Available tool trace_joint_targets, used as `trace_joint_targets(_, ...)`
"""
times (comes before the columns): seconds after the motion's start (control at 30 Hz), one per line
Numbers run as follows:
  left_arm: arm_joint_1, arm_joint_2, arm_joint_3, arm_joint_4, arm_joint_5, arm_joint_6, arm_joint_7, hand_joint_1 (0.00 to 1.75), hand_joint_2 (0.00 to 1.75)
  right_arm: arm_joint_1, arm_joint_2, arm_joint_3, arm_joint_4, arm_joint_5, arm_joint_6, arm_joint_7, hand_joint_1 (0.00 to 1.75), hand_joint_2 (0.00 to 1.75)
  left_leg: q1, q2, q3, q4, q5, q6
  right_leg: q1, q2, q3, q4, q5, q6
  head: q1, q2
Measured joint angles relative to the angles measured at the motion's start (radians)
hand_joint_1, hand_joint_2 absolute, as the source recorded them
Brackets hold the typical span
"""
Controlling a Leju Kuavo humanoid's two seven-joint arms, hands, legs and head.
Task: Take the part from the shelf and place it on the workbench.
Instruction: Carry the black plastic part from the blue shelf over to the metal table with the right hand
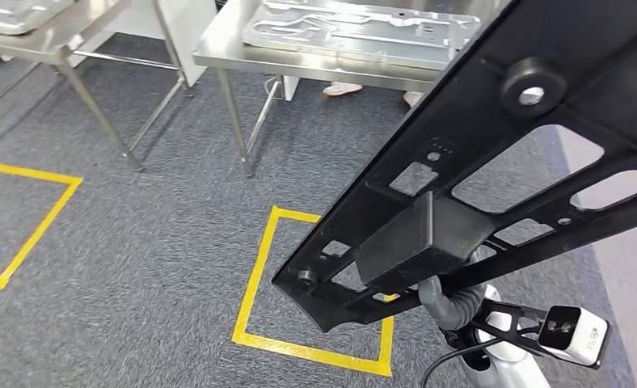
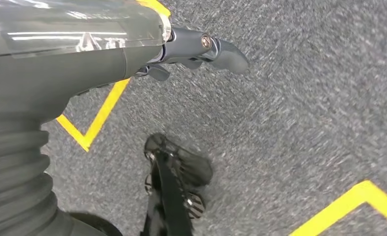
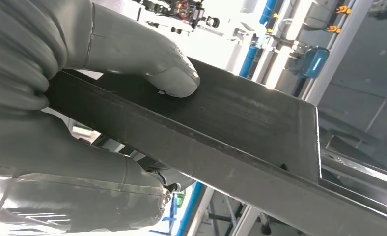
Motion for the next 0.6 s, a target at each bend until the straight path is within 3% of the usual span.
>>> trace_joint_targets(0.03,0.001,0.000,0.001,0.000,0.001,0.000,0.000,0.00,1.75,0.000,0.000,0.002,0.003,0.000,0.000,0.000,1.75,1.75,0.000,-0.002,-0.007,-0.003,0.020,0.002,0.001,0.016,0.003,0.001,-0.001,-0.001,0.000,0.000)
trace_joint_targets(0.1,0.003,-0.001,0.003,0.000,0.001,0.000,-0.002,0.00,1.75,-0.001,0.000,0.004,0.006,-0.002,0.000,0.000,1.75,1.75,-0.001,-0.020,0.029,-0.113,0.105,0.011,0.002,0.046,0.011,0.002,-0.005,0.000,0.000,0.000)
trace_joint_targets(0.17,0.005,0.000,0.004,0.000,0.001,0.000,-0.004,0.00,1.75,-0.003,0.000,0.005,0.009,-0.003,-0.001,0.000,1.75,1.75,0.000,-0.073,0.076,-0.237,0.162,0.023,0.000,0.070,0.011,0.006,-0.009,0.006,0.000,0.000)
trace_joint_targets(0.23,0.003,0.001,0.005,0.000,0.000,0.000,-0.006,0.00,1.75,-0.005,0.000,0.008,0.011,-0.004,-0.002,0.000,1.75,1.75,-0.002,-0.102,0.092,-0.281,0.167,0.030,-0.008,0.093,0.002,0.008,-0.008,0.017,0.000,0.000)
trace_joint_targets(0.3,-0.001,0.000,0.005,0.000,0.000,0.000,-0.008,0.00,1.75,-0.006,0.000,0.011,0.012,-0.005,-0.002,0.000,1.75,1.75,-0.004,-0.081,0.100,-0.295,0.170,0.037,-0.015,0.108,-0.003,0.007,-0.007,0.031,0.000,0.000)
trace_joint_targets(0.37,-0.002,0.000,0.005,0.000,0.000,-0.003,-0.009,0.00,1.75,-0.009,0.000,0.012,0.012,-0.004,-0.006,0.000,1.75,1.75,-0.001,-0.056,0.114,-0.313,0.174,0.047,-0.011,0.069,-0.019,0.045,-0.031,0.040,0.000,0.000)
trace_joint_targets(0.43,0.001,-0.001,0.005,0.000,0.000,-0.006,-0.010,0.00,1.75,-0.012,0.001,0.013,0.012,0.001,-0.014,0.000,1.75,1.75,-0.002,-0.034,0.122,-0.321,0.173,0.052,-0.011,0.009,-0.078,0.160,-0.088,0.047,0.000,0.000)
trace_joint_targets(0.5,0.002,-0.001,0.006,0.000,0.000,-0.008,-0.010,0.00,1.75,-0.009,0.003,0.014,0.013,0.009,-0.022,0.000,1.75,1.75,-0.002,-0.016,0.123,-0.320,0.169,0.052,-0.019,-0.011,-0.142,0.275,-0.126,0.054,0.000,0.000)
trace_joint_targets(0.53,0.001,-0.001,0.006,0.000,0.000,-0.008,-0.010,0.00,1.75,-0.007,0.003,0.015,0.014,0.013,-0.025,0.000,1.75,1.75,-0.002,-0.009,0.124,-0.320,0.167,0.050,-0.024,-0.015,-0.151,0.286,-0.118,0.057,0.000,0.000)
trace_joint_targets(0.57,0.001,-0.001,0.006,0.000,0.000,-0.009,-0.010,0.00,1.75,-0.005,0.003,0.015,0.014,0.017,-0.026,0.000,1.75,1.75,-0.001,-0.004,0.126,-0.318,0.165,0.048,-0.028,-0.018,-0.139,0.258,-0.092,0.060,0.000,0.000)
trace_joint_targets(0.6,0.001,-0.002,0.006,0.000,0.000,-0.010,-0.010,0.00,1.75,-0.005,0.003,0.015,0.015,0.020,-0.026,0.000,1.75,1.75,0.001,0.000,0.128,-0.317,0.162,0.045,-0.031,-0.022,-0.108,0.196,-0.055,0.062,0.000,0.000)
